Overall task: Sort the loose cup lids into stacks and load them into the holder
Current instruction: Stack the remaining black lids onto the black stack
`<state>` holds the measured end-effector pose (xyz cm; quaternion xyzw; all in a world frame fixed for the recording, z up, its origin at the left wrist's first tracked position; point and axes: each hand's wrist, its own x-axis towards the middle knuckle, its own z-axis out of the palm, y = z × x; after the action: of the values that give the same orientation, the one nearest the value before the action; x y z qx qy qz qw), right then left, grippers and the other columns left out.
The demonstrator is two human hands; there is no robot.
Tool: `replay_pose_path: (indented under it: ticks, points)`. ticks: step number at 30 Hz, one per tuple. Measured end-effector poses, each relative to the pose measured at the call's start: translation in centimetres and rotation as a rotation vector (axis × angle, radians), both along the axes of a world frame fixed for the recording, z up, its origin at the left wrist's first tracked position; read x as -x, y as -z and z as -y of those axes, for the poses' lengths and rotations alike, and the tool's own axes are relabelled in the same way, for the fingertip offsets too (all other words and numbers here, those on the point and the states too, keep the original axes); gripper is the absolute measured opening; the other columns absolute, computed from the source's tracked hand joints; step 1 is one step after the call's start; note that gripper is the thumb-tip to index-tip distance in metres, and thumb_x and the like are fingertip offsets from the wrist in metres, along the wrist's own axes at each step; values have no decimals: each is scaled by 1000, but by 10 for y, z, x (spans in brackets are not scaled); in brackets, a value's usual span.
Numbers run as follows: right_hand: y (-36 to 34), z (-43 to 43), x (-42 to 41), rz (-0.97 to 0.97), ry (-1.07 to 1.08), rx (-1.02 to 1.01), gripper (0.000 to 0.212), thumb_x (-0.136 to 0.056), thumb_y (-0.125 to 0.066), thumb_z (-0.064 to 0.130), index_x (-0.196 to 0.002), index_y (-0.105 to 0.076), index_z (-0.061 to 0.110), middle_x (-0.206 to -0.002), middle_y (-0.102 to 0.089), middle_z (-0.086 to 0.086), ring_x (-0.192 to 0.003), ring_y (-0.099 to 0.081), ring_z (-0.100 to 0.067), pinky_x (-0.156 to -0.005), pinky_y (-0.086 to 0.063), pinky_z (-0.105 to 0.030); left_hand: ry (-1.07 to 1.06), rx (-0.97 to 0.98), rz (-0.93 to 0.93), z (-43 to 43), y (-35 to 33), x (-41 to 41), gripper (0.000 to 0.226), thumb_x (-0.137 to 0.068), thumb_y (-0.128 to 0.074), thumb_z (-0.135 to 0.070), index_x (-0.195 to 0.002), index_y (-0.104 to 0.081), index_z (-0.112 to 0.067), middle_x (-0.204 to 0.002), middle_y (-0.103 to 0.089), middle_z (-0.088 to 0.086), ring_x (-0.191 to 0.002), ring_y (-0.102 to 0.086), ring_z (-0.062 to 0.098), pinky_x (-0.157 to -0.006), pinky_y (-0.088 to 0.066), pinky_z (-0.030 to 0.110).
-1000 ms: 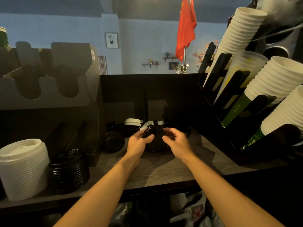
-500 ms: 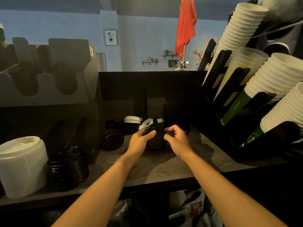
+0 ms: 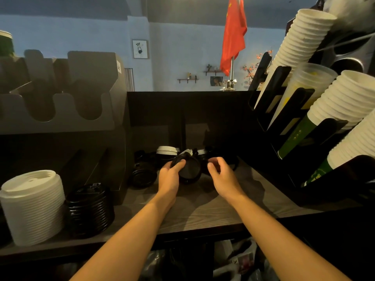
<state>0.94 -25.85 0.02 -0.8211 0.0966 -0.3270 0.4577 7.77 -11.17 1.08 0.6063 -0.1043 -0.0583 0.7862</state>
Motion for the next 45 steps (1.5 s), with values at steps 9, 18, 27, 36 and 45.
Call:
replay_pose_path:
  ticks: [9, 18, 27, 36, 45]
  points:
    - [4, -7, -18, -316, 331, 603, 72, -94, -63, 33, -154, -25, 24, -162, -14, -6, -150, -15, -26, -121, -21, -41, -182, -123, 33, 5, 8, -13, 44, -98, -62, -38, -136, -56, -18, -124, -63, 7, -115, -59, 25, -91, -46, 34]
    - [-15, -1, -56, -388, 300, 845, 69, -98, -52, 32, -157, -16, 27, -166, -6, -4, -152, -8, -24, -123, -11, -36, -200, -235, 165, 25, 5, -38, 48, -98, -62, -38, -141, -50, -21, -129, -60, 6, -121, -58, 29, -93, -47, 38]
    - [-9, 25, -84, -252, 159, 1064, 75, -90, -59, 31, -156, -24, 26, -167, -4, -3, -153, -4, -23, -123, -5, -37, -257, -102, 22, 35, 3, -67, 23, -93, -70, -29, -113, -67, -18, -106, -70, 4, -104, -65, 27, -98, -53, 45]
    - [-8, 27, -81, -212, 171, 1059, 50, -86, -61, 31, -134, -52, 21, -157, -35, 0, -146, -24, -20, -120, -12, -33, -212, -115, -7, 29, 2, -64, 20, -92, -70, -31, -109, -67, -21, -103, -72, 2, -100, -66, 24, -97, -54, 45]
    - [-7, 28, -81, -232, 215, 1067, 38, -89, -64, 37, -124, -62, 25, -148, -35, -2, -137, -28, -23, -114, -22, -34, -196, -120, 11, 30, 3, -66, 19, -94, -68, -28, -110, -66, -18, -103, -69, 2, -98, -65, 21, -92, -54, 40]
